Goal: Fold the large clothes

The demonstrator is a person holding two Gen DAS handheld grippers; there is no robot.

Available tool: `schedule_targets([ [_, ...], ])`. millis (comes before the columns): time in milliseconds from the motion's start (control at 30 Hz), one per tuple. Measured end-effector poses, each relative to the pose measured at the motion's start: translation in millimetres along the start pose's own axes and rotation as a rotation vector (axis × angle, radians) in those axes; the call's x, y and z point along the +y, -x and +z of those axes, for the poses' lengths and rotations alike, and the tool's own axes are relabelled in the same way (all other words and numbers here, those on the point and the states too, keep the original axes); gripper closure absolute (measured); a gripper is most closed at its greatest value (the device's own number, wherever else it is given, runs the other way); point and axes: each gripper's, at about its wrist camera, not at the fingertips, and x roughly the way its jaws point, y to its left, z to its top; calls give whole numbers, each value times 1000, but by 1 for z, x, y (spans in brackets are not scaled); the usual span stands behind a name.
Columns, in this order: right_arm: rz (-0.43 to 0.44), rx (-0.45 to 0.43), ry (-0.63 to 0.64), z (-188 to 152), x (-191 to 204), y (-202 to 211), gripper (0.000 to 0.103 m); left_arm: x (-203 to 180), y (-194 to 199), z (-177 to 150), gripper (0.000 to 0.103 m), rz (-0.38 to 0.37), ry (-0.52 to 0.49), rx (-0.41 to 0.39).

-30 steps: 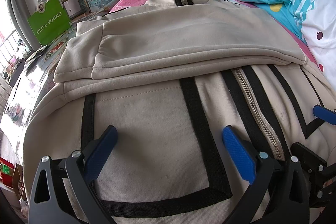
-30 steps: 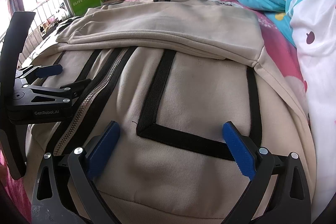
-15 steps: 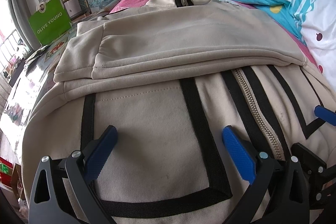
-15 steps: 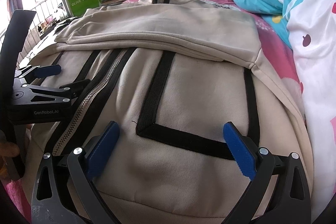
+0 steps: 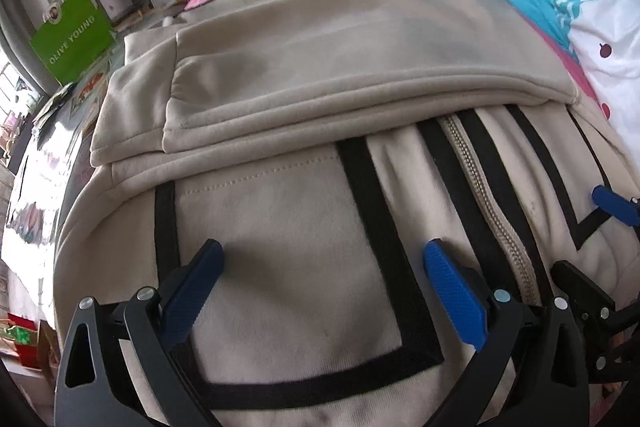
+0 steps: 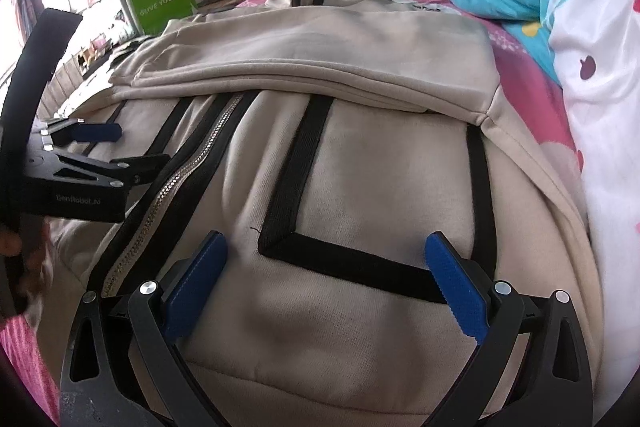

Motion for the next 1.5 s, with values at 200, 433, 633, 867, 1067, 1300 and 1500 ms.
schedule_targets([
  [200, 64, -181, -192, 68, -20, 37, 21, 18, 41, 11, 5, -135, -26, -110],
  [433, 209, 65, -442, 229, -104, -87, 17, 49, 36, 151, 5, -130, -99, -317],
  [633, 314, 299, -783, 292, -153, -201, 16, 78, -38, 279, 5, -216, 81, -210],
  [867, 258, 310, -626, 319, -126, -231, 11, 103, -98, 324, 5, -250, 221, -100],
  [1067, 147, 320, -602, 324, -104, -249, 9, 81, -109, 323, 5, -158, 78, -116],
  [1300, -25, 144, -269, 330, -63, -193, 91, 80, -85, 298, 98, -107, 64, -145],
  [1500, -26, 13, -38, 294, -37, -101, 92, 71, 5, 226, 98, -62, -18, -296],
])
